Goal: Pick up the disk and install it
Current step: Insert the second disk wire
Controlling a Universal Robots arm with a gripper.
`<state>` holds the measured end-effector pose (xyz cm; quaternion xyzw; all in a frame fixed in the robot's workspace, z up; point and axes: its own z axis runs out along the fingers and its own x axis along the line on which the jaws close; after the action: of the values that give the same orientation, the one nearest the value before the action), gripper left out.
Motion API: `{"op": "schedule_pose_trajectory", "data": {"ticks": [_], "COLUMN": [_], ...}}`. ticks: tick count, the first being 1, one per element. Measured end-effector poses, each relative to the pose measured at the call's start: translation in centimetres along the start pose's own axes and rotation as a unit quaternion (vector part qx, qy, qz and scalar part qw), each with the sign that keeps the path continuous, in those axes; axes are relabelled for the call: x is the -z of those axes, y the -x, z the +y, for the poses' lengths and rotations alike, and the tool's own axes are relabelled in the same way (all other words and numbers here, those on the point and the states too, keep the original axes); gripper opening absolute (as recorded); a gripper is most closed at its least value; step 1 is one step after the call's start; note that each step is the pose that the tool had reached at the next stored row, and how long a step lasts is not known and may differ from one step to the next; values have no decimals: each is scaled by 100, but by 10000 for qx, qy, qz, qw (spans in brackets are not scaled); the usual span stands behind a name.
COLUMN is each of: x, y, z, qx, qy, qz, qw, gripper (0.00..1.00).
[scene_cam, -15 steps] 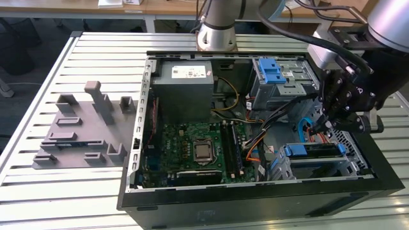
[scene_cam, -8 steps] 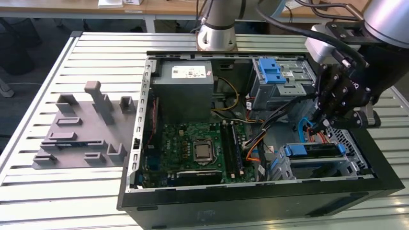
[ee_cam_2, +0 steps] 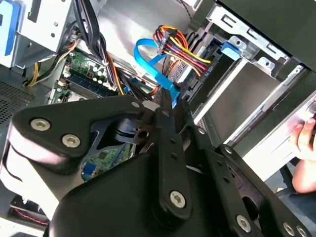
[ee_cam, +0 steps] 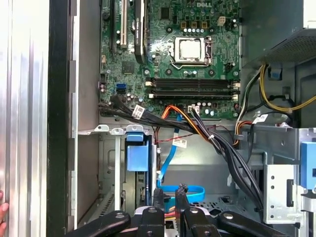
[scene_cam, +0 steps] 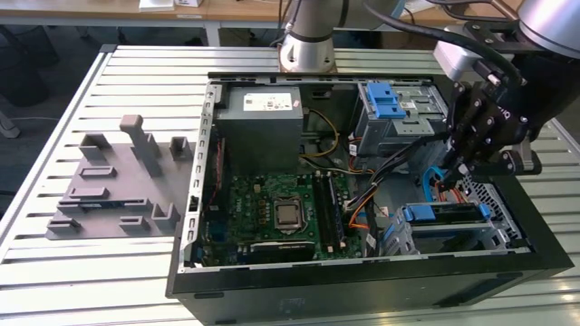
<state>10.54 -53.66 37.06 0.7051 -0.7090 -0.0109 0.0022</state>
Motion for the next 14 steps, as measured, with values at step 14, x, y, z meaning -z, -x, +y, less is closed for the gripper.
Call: {"op": "schedule_pose_trajectory", "data": {"ticks": [14], "x": [-86], "y": [18], "z": [-38], "qx": [-3], "qy": [103], "qz": [31], "qw": [9999], "gripper": [31]}}
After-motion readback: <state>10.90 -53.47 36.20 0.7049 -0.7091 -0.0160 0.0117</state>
